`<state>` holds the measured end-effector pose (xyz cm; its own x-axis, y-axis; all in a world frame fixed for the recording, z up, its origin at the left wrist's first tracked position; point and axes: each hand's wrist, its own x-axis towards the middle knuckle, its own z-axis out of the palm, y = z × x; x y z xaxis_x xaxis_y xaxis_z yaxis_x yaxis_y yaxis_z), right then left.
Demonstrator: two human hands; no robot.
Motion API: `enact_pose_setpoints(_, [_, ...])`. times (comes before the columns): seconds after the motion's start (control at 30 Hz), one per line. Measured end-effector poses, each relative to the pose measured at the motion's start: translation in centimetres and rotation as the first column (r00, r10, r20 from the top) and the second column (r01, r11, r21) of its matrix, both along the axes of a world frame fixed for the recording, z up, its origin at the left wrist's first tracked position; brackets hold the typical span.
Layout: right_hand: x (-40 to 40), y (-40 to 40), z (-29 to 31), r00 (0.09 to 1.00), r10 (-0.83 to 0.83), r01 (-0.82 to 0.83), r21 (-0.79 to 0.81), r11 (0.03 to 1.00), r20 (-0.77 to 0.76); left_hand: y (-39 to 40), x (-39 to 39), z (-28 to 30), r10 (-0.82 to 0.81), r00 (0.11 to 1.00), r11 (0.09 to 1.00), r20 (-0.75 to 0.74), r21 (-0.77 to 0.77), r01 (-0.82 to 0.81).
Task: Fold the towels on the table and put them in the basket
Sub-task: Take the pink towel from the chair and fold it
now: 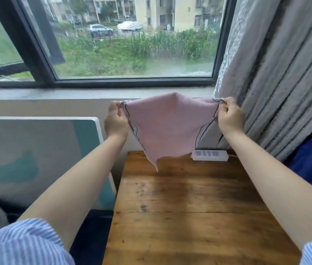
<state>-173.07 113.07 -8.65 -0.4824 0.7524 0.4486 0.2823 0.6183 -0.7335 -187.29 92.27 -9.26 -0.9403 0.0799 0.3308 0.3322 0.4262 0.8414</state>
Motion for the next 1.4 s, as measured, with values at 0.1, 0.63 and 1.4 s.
enact_pose_setpoints(0.1, [1.6,0.3,-3.7,0.984,0.005,0.004,-0.047,0.999,0.176,-1.4,0.7,-3.0,0.038,0.997,0.989,0.071,-0.146,-0.028])
enact_pose_setpoints(0.63, [17.3,-7.5,-28.6,-0.209,0.447,0.047,-0.447,0.893,0.870,-11.7,12.7,-28.6,0.077,0.516,-0.125,0.853,-0.506,0.854])
enact_pose_setpoints(1.4, [14.5,-6.1,-29.3,0.369,0.358,-0.125,-0.336,0.934,0.858,-11.4,9.1,-30.3,-0.032,0.772,0.355,0.635,-0.715,0.602])
